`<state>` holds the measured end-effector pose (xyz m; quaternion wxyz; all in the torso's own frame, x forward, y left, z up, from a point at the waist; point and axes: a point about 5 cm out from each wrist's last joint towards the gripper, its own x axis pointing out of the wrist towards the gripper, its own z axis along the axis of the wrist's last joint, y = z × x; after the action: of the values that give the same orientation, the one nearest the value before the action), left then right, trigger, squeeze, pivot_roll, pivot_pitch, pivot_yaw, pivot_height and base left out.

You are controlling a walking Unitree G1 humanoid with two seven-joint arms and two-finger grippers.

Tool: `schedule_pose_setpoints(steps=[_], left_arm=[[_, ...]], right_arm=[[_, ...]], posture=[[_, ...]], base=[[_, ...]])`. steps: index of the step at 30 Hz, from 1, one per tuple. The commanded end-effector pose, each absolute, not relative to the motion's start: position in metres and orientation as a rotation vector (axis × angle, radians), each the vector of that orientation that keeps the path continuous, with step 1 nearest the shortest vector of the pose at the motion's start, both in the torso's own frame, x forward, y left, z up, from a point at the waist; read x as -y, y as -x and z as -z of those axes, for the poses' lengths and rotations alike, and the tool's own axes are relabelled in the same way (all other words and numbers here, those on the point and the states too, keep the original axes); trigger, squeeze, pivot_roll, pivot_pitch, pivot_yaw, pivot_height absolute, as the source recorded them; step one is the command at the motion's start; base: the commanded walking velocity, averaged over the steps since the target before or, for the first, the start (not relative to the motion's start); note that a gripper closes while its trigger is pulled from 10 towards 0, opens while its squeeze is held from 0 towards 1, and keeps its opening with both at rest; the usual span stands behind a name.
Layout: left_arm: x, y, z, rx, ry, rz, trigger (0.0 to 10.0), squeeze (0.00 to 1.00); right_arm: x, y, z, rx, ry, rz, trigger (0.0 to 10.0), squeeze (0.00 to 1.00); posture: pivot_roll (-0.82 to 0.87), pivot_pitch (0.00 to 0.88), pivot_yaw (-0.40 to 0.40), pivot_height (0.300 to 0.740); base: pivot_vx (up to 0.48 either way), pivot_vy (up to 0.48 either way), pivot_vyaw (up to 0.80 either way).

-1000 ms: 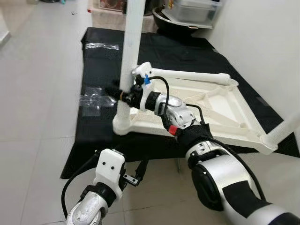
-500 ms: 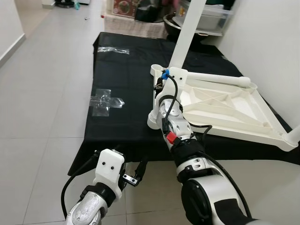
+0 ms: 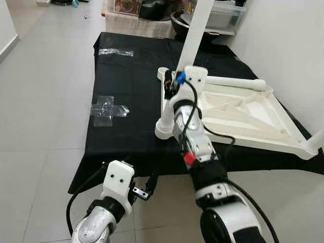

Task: Building children table

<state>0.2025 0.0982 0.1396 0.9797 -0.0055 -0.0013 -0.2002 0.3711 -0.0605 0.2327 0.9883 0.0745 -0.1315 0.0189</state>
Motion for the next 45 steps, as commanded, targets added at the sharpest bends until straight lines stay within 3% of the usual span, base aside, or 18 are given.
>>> schedule_pose_setpoints(steps=[1,6,12,16,20,23,25,35,45], left_arm=[[-0.098,-0.203,-0.134,-0.019,0.009,0.395,10.0,0.00],[-0.100,-0.204,-0.133,-0.024,0.011,0.385,10.0,0.00],[-0.103,-0.206,-0.132,-0.034,0.020,0.361,10.0,0.00],[-0.112,-0.207,-0.133,-0.023,0.002,0.297,10.0,0.00],[-0.115,-0.206,-0.134,-0.018,-0.005,0.274,10.0,0.00],[-0.130,-0.210,-0.143,0.020,-0.044,0.186,10.0,0.00],[-0.135,-0.213,-0.147,0.038,-0.056,0.161,10.0,0.00],[-0.146,-0.222,-0.157,0.080,-0.074,0.105,10.0,0.00],[-0.164,-0.227,-0.174,0.139,-0.119,0.031,10.0,0.00]], right_arm=[[0.058,-0.358,-0.217,0.266,-0.148,-0.119,10.0,0.00],[0.075,-0.336,-0.192,0.255,-0.115,-0.244,10.0,0.00],[0.095,-0.319,-0.175,0.205,-0.092,-0.251,10.0,0.00],[0.123,-0.306,-0.164,0.186,-0.024,-0.164,10.0,0.00],[0.132,-0.301,-0.161,0.173,-0.015,-0.133,10.0,0.00],[0.163,-0.291,-0.150,0.123,0.004,0.007,10.0,0.00],[0.169,-0.290,-0.150,0.121,-0.001,0.044,10.0,0.00],[0.166,-0.296,-0.156,0.126,-0.012,0.063,10.0,0.00],[0.184,-0.310,-0.166,0.137,-0.011,0.159,10.0,0.00]], posture=[[0.12,0.075,-0.177,0.740],[0.10,0.068,-0.169,0.740],[0.10,0.060,-0.162,0.740],[0.11,0.054,-0.166,0.740],[0.11,0.054,-0.166,0.740],[0.11,0.042,-0.153,0.740],[0.11,0.036,-0.147,0.740],[0.12,0.028,-0.145,0.740],[0.13,0.036,-0.150,0.740]], base=[[0.000,0.000,0.00],[0.000,0.000,0.00],[0.000,0.000,0.00],[0.000,0.000,0.00],[0.000,0.000,0.00],[0.000,0.000,-0.48],[0.000,0.000,-0.40],[0.000,0.000,0.00],[0.361,0.000,0.00]])
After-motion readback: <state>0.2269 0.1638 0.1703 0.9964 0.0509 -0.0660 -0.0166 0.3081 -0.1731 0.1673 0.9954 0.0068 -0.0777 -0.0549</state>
